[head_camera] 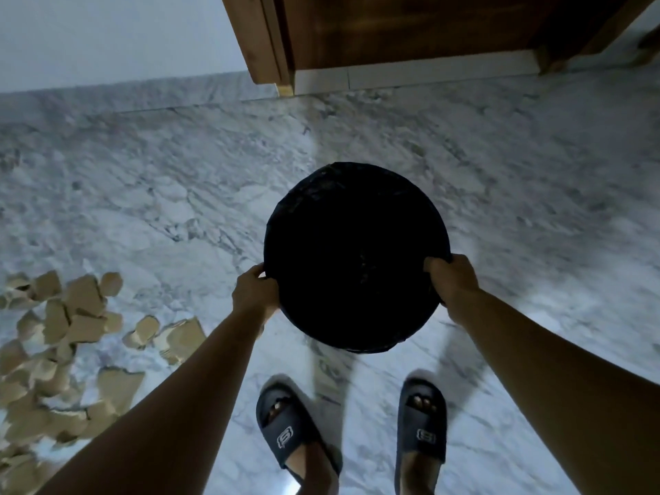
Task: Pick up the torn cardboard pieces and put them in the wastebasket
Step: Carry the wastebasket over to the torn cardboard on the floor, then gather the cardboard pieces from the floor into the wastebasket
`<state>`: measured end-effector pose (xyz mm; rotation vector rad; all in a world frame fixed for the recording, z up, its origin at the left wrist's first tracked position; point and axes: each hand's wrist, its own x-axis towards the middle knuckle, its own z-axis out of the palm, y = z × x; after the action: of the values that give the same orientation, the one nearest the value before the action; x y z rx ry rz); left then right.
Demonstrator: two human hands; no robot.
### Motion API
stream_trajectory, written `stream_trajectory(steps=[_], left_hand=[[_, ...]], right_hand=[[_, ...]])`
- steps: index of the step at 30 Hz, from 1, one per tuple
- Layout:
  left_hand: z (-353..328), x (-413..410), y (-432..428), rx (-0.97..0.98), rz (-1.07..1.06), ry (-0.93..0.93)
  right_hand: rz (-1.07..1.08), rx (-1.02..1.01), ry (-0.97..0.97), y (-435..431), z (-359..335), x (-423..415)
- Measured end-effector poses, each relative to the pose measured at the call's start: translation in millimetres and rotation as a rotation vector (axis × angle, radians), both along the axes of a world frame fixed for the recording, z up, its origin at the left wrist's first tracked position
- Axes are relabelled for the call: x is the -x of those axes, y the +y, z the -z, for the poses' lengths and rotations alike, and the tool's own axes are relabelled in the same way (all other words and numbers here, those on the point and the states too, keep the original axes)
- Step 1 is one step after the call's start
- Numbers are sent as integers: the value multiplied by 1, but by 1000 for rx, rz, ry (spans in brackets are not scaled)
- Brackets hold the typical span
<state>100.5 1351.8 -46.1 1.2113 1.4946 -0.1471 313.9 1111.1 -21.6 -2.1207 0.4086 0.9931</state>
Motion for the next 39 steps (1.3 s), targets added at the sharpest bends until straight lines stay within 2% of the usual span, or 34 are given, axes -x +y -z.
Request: stream_trajectory(steps=[4, 10, 15, 19, 23, 28, 32, 39], left_hand=[[4, -8, -8, 7, 29, -9], [-63, -19, -35, -155, 253, 93], [-163, -2, -44, -261, 323, 114], [-277, 32, -50, -373, 292, 107], [-378, 97, -69, -434, 247, 102], [-457, 209, -111, -472, 163, 125], [-488, 321, -159, -489, 93, 144], [-502, 544, -267, -492, 6, 205]], right_hand=[[-104, -21, 87, 7, 4, 5], [-332, 44, -15, 7, -34, 19], [-564, 26, 65, 19, -130, 34], [-809, 13, -3, 47, -245, 57], [-1062, -30, -124, 71, -352, 118], [-1389, -122, -210, 71, -445, 235], [-1536, -136, -265, 43, -476, 335], [-1777, -124, -316, -24, -484, 503]])
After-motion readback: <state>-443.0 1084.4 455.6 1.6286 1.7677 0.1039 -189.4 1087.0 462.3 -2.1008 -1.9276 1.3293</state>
